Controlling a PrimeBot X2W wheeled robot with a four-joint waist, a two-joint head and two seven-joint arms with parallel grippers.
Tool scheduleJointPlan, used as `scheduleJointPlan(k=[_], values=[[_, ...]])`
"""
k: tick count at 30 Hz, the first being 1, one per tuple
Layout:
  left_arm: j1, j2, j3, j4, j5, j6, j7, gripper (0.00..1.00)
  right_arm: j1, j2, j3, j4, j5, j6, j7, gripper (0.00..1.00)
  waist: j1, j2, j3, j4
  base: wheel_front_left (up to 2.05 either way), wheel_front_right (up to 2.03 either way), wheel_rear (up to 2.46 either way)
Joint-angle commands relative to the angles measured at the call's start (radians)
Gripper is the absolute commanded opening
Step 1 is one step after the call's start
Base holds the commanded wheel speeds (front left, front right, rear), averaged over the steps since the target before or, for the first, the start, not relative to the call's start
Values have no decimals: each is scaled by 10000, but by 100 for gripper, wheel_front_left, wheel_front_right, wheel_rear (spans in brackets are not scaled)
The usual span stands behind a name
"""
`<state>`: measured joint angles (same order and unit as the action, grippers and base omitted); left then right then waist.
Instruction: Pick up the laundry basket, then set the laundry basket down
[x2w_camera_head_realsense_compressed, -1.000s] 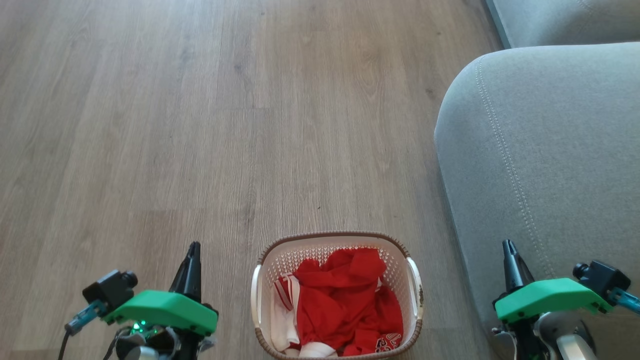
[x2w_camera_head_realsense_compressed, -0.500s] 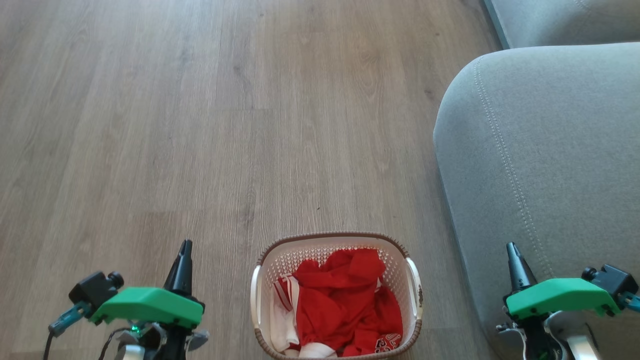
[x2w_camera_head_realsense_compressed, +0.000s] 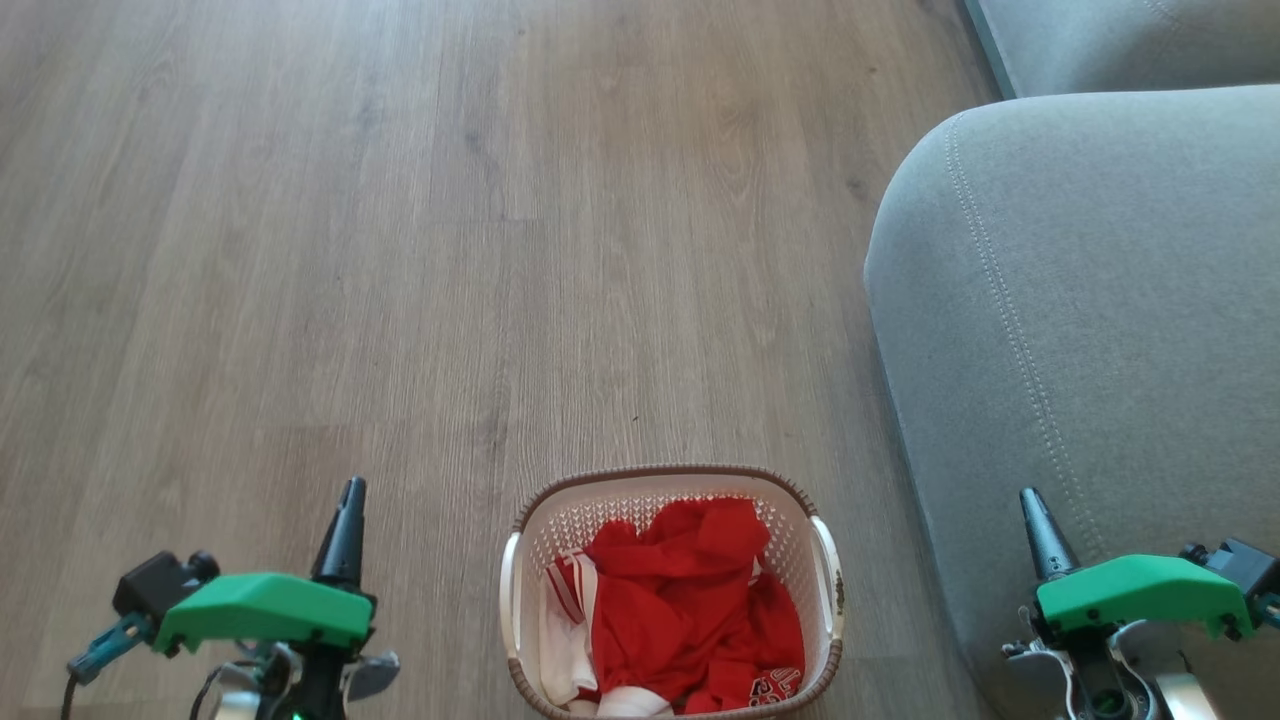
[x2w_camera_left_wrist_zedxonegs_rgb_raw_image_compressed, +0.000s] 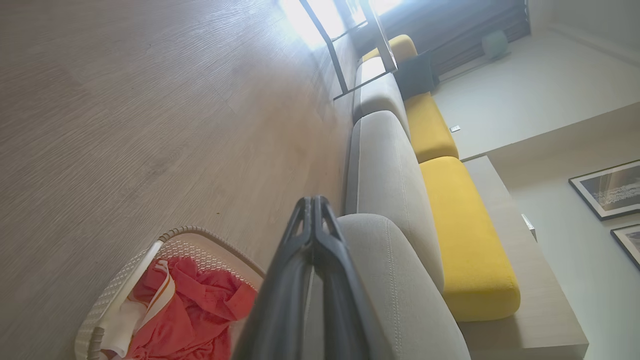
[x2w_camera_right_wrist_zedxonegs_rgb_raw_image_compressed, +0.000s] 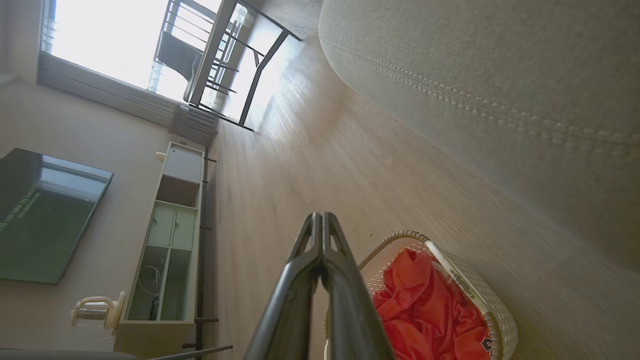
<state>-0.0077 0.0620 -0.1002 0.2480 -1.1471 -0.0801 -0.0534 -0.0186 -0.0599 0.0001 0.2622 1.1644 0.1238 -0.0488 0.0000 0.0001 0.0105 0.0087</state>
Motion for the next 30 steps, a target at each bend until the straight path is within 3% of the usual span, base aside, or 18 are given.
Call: scheduleJointPlan(k=[1,30], values=[[-650,150,375,-244,-288,-88,90,0,-618,-156,43,-293,303,45,73,0,0,-1,-3,-3,0,0,0],[-853,141,1264,-118,-3195,-351,905,0,-774,-138,-505,-230,3070,60,890,0,0,-1,-47,-56,0,0,0]])
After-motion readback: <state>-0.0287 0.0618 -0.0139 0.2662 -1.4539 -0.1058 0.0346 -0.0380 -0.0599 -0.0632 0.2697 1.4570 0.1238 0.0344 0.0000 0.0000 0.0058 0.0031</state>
